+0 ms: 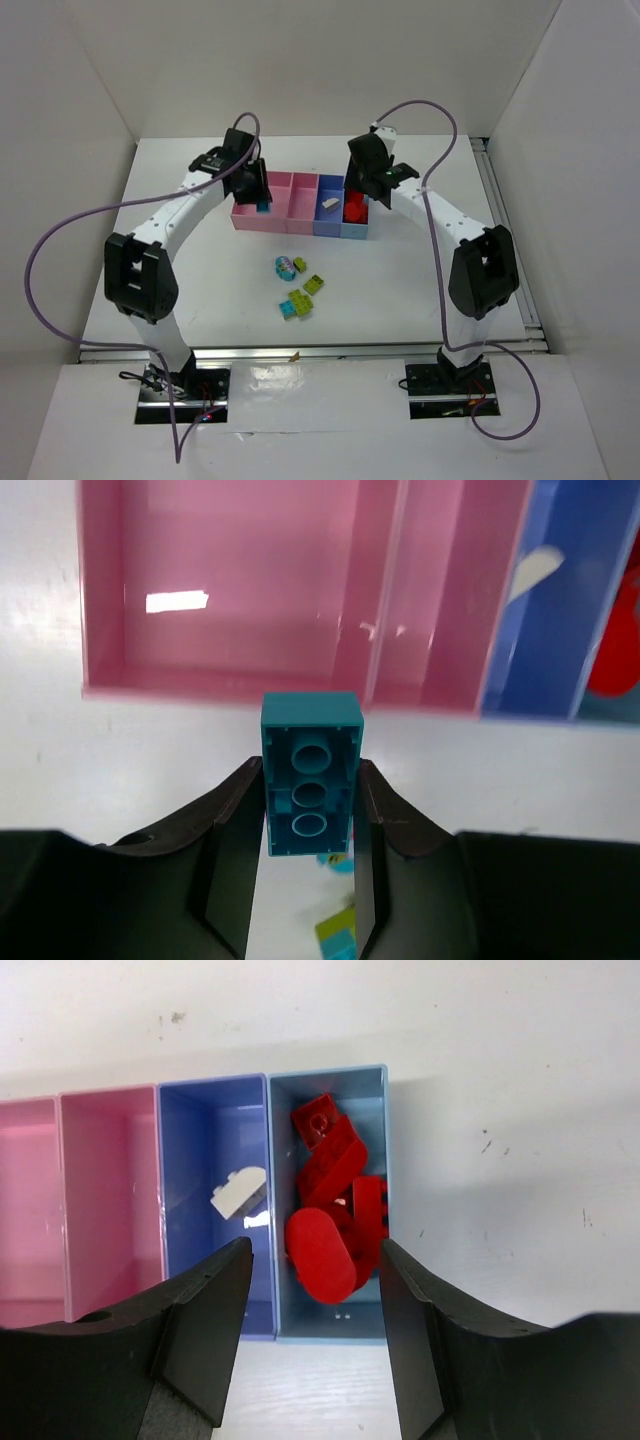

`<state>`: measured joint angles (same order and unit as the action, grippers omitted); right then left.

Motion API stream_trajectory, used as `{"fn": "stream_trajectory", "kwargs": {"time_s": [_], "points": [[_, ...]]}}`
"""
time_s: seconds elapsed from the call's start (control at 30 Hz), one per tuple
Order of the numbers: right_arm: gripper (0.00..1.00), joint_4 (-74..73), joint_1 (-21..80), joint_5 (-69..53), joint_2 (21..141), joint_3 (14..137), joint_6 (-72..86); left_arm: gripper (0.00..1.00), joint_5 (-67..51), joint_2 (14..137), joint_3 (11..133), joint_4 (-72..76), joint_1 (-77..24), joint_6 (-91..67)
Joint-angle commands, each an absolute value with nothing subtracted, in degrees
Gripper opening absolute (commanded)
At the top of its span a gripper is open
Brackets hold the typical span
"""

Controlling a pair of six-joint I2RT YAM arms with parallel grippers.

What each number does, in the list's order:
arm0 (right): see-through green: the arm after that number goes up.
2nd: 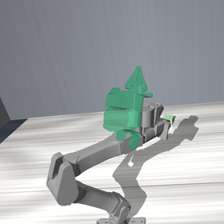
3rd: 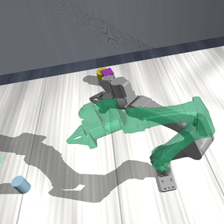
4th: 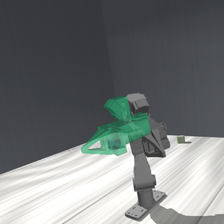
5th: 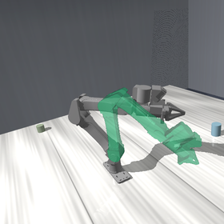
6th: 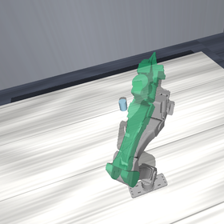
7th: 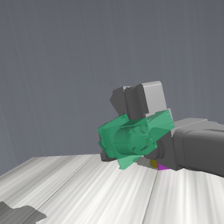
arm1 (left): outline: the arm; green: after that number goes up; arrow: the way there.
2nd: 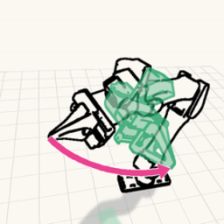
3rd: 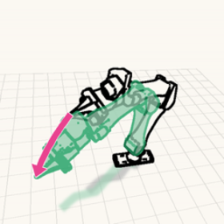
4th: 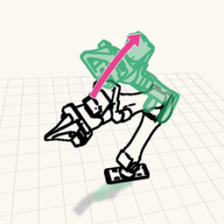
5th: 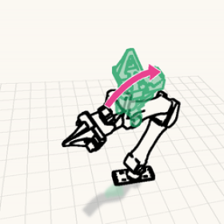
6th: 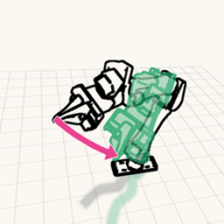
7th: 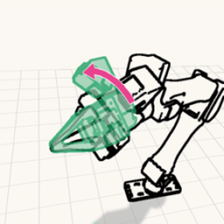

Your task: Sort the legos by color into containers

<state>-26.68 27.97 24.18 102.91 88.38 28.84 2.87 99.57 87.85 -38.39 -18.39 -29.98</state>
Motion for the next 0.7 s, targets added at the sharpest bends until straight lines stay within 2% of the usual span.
{"fn": "stream_trajectory", "kwargs": {"time_s": [0.0,0.13,0.2,0.23,0.27,0.33,0.4,0.43,0.5,0.67], "points": [[0.61,-26.89,27.33,22.34,99.23,86.23,27.96,0.07,2.99,106.51,95.96,-40.43,-16.88,-29.0],[0.62,-25.58,29.69,15.48,95.81,82.02,24.7,0.1,2.99,115.03,105.36,-40.43,-15.04,-29.0],[0.64,-24.53,31.72,10.58,95.19,78.95,21.46,0.18,2.2,119.87,110.11,-41.13,-14.51,-29.0],[0.69,-24.0,34.25,9.16,94.4,78.14,20.31,0.32,0.89,121.19,111.43,-41.13,-13.98,-29.0],[0.71,-23.99,35.76,8.01,94.39,78.13,19.26,0.4,0.27,122.33,112.75,-42.35,-13.97,-29.0],[0.75,-23.99,39.7,5.02,95.61,77.43,15.83,0.62,-0.53,123.05,114.34,-42.36,-13.97,-29.0],[0.75,-23.99,42.18,3.97,96.15,77.95,13.46,0.76,-0.53,123.05,114.35,-42.36,-13.97,-29.0],[0.75,-23.99,43.93,3.0,97.63,77.96,12.93,0.8,-0.53,122.0,113.82,-42.36,-13.97,-29.0],[0.75,-23.38,45.26,0.72,99.22,79.88,11.17,0.85,-0.01,120.68,113.3,-42.36,-13.97,-28.48],[0.75,-23.9,48.95,-2.89,105.98,85.16,9.32,0.85,1.4,113.32,111.36,-44.03,-12.66,-28.48]]}}
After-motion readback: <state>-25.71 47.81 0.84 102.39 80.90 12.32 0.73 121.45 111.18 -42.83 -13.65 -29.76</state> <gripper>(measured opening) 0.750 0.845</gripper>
